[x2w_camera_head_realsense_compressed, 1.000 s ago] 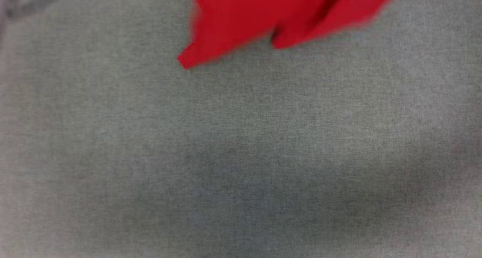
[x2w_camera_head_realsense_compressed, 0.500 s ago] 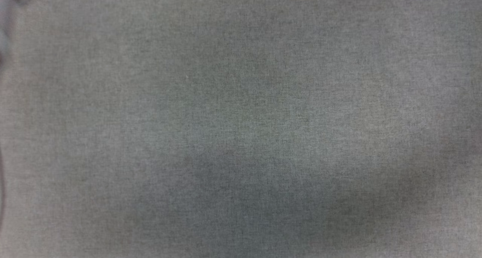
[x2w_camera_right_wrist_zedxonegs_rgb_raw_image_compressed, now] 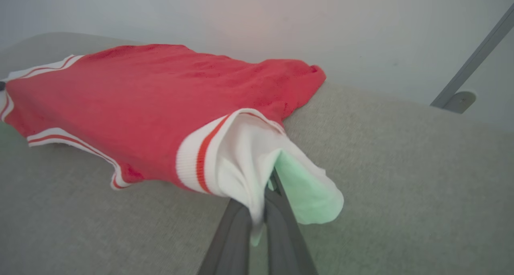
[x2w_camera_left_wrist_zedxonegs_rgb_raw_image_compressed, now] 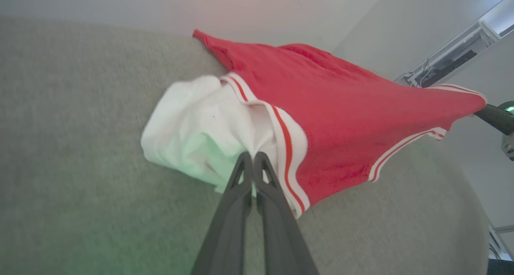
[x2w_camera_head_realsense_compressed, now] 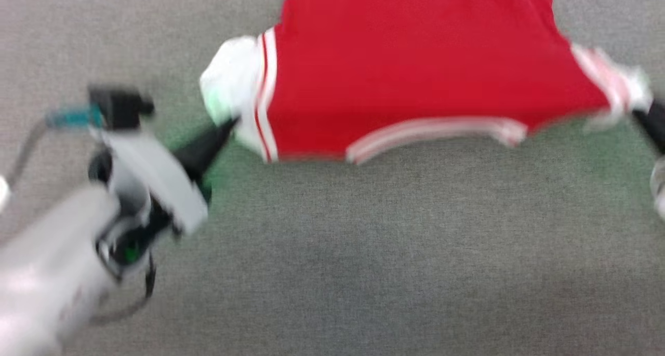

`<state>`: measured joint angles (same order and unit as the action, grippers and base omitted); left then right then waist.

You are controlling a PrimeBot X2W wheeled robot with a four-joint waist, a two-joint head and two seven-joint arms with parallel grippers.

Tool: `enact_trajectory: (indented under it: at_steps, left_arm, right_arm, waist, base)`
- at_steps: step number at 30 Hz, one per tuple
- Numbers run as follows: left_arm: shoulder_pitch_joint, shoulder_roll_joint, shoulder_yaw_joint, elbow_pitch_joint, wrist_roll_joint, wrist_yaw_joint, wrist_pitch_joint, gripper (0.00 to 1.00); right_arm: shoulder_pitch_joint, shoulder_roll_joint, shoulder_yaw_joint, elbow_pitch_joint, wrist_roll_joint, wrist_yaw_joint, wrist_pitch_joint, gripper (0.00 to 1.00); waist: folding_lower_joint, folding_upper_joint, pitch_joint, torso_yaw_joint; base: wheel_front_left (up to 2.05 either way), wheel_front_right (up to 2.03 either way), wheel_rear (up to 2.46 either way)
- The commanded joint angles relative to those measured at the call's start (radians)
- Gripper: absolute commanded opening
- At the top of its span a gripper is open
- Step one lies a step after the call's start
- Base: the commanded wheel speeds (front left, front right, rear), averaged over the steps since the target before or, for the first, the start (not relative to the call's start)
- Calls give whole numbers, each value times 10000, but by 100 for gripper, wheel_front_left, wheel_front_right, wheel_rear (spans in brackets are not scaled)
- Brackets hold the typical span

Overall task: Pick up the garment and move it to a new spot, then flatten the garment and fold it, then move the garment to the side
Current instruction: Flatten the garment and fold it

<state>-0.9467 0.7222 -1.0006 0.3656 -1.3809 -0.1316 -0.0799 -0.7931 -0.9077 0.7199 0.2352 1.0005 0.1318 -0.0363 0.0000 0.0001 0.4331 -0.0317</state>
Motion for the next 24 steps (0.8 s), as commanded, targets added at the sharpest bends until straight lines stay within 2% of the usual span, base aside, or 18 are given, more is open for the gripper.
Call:
enact_trajectory:
  at_steps: [1, 5, 8, 17, 24]
  left_arm:
    - [438, 295, -136, -244, -32, 29, 3, 0]
    - [2064, 1094, -754, -1377, -58, 64, -137, 0]
    - [2456, 1333, -860, -1763, -60, 212, -231, 0]
    - [3692, 2201, -1393, -3356, 330, 1167, -442, 0]
    - [4869, 3138, -1483, -5054, -140, 1848, -978, 0]
  right_arm:
    - [593, -174, -77, -172, 268, -22, 38, 0]
    - [2748, -560, -386, -802, 845, -22, 94, 0]
    - [3436, -621, -508, -1069, 918, -22, 170, 0]
    - [5866, -730, -1276, -2081, 725, -22, 704, 0]
    - [7580, -600, -2123, -2812, 420, -20, 1453, 0]
  waist:
    - [0, -1, -221, 30]
    - [0, -1, -501, -11]
    - [0, -1, -558, -27]
    - [0, -1, -774, -114]
    - [0, -1, -762, -193]
  base:
    - [0, 0, 0]
    - [0, 0, 0]
    - [0, 0, 0]
    - [0, 0, 0]
    - [0, 0, 0]
